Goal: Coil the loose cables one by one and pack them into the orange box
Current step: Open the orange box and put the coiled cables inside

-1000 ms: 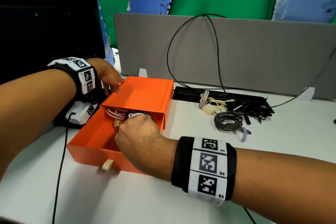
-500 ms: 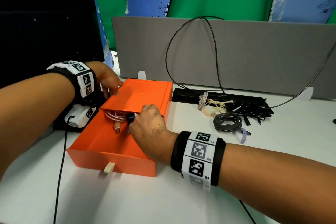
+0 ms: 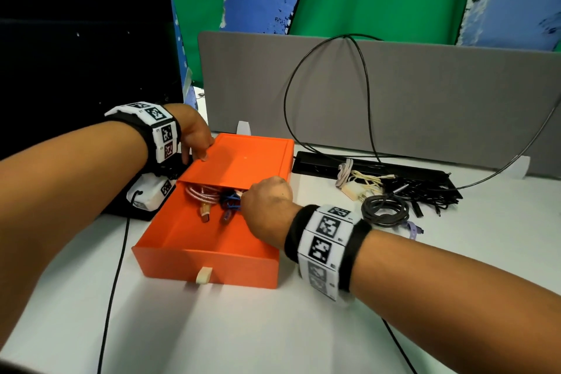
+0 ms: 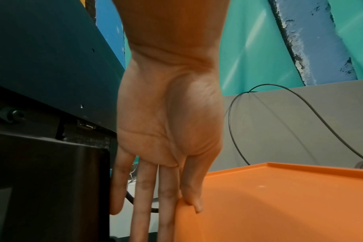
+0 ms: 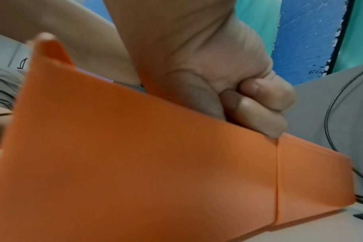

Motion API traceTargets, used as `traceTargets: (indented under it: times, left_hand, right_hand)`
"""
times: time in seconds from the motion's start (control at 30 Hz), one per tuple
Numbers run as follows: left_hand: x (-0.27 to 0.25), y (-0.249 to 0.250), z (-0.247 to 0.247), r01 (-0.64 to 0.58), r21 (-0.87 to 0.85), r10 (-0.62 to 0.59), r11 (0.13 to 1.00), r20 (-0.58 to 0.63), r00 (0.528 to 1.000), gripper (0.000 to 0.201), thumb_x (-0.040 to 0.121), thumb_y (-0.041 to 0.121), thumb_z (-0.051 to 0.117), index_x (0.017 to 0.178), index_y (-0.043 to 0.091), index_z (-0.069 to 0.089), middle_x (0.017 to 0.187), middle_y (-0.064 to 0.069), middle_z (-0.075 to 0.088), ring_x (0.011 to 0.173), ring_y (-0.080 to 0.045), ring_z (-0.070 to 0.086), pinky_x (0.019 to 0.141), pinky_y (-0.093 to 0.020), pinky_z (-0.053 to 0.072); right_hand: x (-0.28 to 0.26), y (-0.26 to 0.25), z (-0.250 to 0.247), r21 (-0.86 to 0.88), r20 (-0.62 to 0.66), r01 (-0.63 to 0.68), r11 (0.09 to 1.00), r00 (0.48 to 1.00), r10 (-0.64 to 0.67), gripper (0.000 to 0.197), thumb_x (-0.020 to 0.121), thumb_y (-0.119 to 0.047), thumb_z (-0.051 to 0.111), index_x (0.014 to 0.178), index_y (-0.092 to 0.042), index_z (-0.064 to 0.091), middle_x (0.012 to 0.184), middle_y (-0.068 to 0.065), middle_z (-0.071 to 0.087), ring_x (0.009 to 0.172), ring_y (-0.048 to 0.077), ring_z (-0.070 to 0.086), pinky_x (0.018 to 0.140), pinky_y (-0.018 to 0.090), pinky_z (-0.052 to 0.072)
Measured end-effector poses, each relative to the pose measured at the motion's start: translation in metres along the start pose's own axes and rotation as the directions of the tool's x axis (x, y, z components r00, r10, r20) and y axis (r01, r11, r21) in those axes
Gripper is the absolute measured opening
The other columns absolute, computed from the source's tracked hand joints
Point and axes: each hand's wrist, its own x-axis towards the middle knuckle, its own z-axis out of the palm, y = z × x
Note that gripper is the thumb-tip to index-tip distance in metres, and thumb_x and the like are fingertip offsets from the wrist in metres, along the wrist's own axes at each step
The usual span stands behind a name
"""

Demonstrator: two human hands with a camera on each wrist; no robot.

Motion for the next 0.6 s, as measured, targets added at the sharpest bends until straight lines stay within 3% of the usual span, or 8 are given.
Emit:
traceTargets:
  times: [0.1, 0.2, 0.3, 0.37, 0.43, 0.53, 0.6]
  left_hand:
    - [0.000, -0.001, -0.002, 0.001, 0.037, -0.001, 0.999, -0.003, 1.000, 0.060, 0.103, 0.017, 0.048, 0.155, 0.009, 0.020, 0.141, -0.010, 0.054, 0.116, -0.026, 0.064, 0.081, -0.034, 0.053]
    - [-0.002, -0.002, -0.002, -0.005, 0.053, 0.005, 0.999, -0.003, 1.000, 0.058, 0.102, 0.018, 0.050, 0.153, 0.006, 0.024, 0.140, -0.009, 0.056, 0.112, -0.022, 0.064, 0.063, -0.024, 0.053]
    - [-0.002, -0.001, -0.001, -0.013, 0.073, 0.013, 0.997, -0.002, 1.000, 0.058, 0.102, 0.018, 0.049, 0.153, 0.007, 0.024, 0.140, -0.009, 0.055, 0.114, -0.024, 0.065, 0.063, -0.025, 0.053]
    - [-0.003, 0.000, -0.001, -0.010, 0.060, 0.010, 0.998, 0.003, 1.000, 0.059, 0.102, 0.015, 0.049, 0.154, 0.007, 0.022, 0.141, -0.010, 0.054, 0.116, -0.026, 0.064, 0.064, -0.026, 0.053]
    - [-0.005, 0.001, -0.001, 0.002, 0.050, -0.003, 0.999, 0.007, 1.000, 0.060, 0.102, 0.014, 0.049, 0.155, 0.008, 0.021, 0.142, -0.010, 0.053, 0.116, -0.027, 0.064, 0.067, -0.028, 0.053]
    - [-0.007, 0.002, -0.001, 0.011, 0.041, -0.011, 0.999, 0.000, 1.000, 0.062, 0.102, 0.014, 0.051, 0.155, 0.008, 0.020, 0.142, -0.010, 0.053, 0.116, -0.027, 0.064, 0.070, -0.029, 0.052]
    - [-0.007, 0.002, -0.001, 0.017, 0.039, -0.017, 0.999, 0.000, 1.000, 0.062, 0.102, 0.014, 0.050, 0.155, 0.009, 0.020, 0.142, -0.009, 0.053, 0.115, -0.026, 0.064, 0.081, -0.033, 0.052]
  right_hand:
    - [-0.025, 0.001, -0.002, 0.084, -0.194, 0.076, 0.994, 0.979, -0.059, 0.025, 0.096, -0.007, 0.051, 0.114, -0.019, 0.064, 0.116, 0.001, 0.067, 0.107, 0.025, 0.066, 0.074, 0.032, 0.049]
    - [-0.044, -0.003, -0.003, 0.042, -0.356, 0.208, 0.977, 0.917, -0.180, 0.027, 0.096, -0.005, 0.049, 0.120, -0.014, 0.060, 0.117, 0.008, 0.060, 0.104, 0.028, 0.063, 0.069, 0.036, 0.050]
    - [-0.043, -0.009, -0.001, -0.092, -0.295, 0.324, 0.942, 0.894, -0.337, 0.022, 0.100, -0.011, 0.048, 0.117, -0.012, 0.063, 0.113, 0.009, 0.061, 0.096, 0.026, 0.064, 0.067, 0.038, 0.055]
    - [-0.039, -0.005, 0.002, -0.075, -0.218, 0.320, 0.944, 0.919, -0.329, 0.024, 0.102, -0.013, 0.045, 0.114, -0.015, 0.065, 0.110, 0.005, 0.067, 0.092, 0.023, 0.066, 0.056, 0.034, 0.046]
    - [-0.038, 0.000, 0.001, -0.020, -0.150, 0.290, 0.957, 0.945, -0.289, 0.027, 0.103, -0.014, 0.042, 0.119, -0.015, 0.064, 0.112, 0.004, 0.066, 0.091, 0.022, 0.062, 0.054, 0.032, 0.041]
    - [-0.035, 0.000, 0.001, 0.092, -0.012, 0.216, 0.972, 0.976, -0.216, 0.034, 0.102, -0.010, 0.040, 0.131, -0.010, 0.057, 0.131, 0.013, 0.055, 0.116, 0.030, 0.055, 0.076, 0.041, 0.048]
    - [-0.028, -0.002, 0.002, 0.121, 0.123, 0.168, 0.978, 0.975, -0.183, 0.047, 0.102, -0.012, 0.041, 0.148, -0.004, 0.039, 0.152, 0.023, 0.033, 0.140, 0.038, 0.034, 0.102, 0.049, 0.041]
